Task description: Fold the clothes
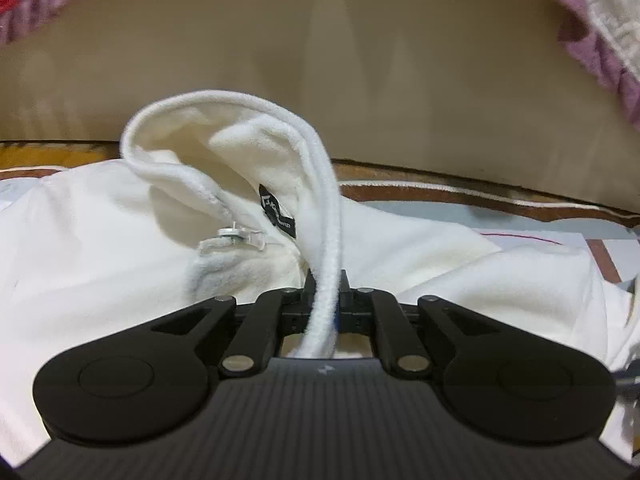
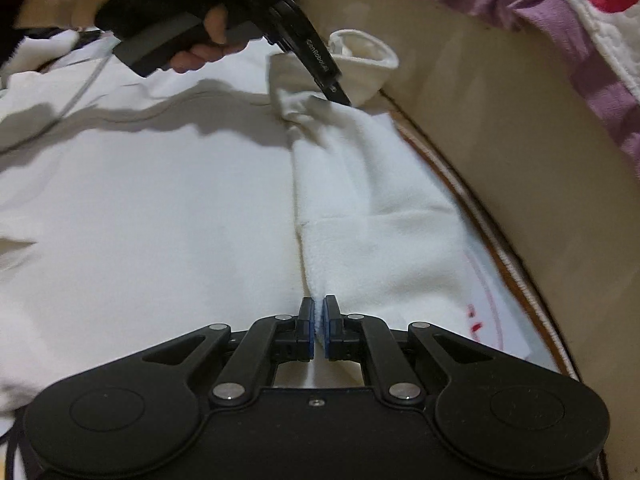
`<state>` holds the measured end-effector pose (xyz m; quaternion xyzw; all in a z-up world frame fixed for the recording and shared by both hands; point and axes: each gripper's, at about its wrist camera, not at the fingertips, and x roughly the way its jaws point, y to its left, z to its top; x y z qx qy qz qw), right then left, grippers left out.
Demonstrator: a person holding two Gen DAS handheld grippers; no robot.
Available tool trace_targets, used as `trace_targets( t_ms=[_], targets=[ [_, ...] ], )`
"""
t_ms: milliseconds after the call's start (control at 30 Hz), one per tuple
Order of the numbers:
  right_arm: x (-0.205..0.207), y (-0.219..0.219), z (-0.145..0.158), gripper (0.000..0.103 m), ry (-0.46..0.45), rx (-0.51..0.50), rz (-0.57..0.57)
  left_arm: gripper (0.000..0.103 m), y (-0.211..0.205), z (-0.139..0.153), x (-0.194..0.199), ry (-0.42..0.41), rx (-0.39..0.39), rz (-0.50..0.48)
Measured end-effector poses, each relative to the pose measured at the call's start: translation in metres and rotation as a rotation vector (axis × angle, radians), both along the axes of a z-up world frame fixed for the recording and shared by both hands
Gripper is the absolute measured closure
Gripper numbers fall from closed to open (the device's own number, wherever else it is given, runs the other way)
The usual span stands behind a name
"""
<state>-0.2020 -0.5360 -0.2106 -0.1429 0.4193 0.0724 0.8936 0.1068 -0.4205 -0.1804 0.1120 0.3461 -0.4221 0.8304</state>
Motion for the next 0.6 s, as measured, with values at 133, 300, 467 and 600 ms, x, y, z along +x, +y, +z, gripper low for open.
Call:
trace_targets(
  t_ms=[133, 300, 467, 600],
  targets=[
    [0.001, -0.014, 0.008, 0.089, 0.007, 0.086, -0.066, 0.098, 0.04, -0.003, -0.024, -0.047, -0.053, 0.02],
    [-0.004, -0.053, 0.025, 0.059, -0.085, 0.25, -0.243, 0.098, 0.054, 0.0, -0.022, -0.012, -0.125, 0.017],
    [-0.001, -0.075, 0.023, 0.058, -0.125, 0.248, -0.332, 0.098, 0.058, 0.018, 0.005, 0.168, -0.257, 0.014],
    [0.01, -0.073, 0.012, 0.058, -0.092, 0.21, -0.282, 0.098, 0.045, 0.045, 0.05, 0.333, -0.376, -0.002]
  ],
)
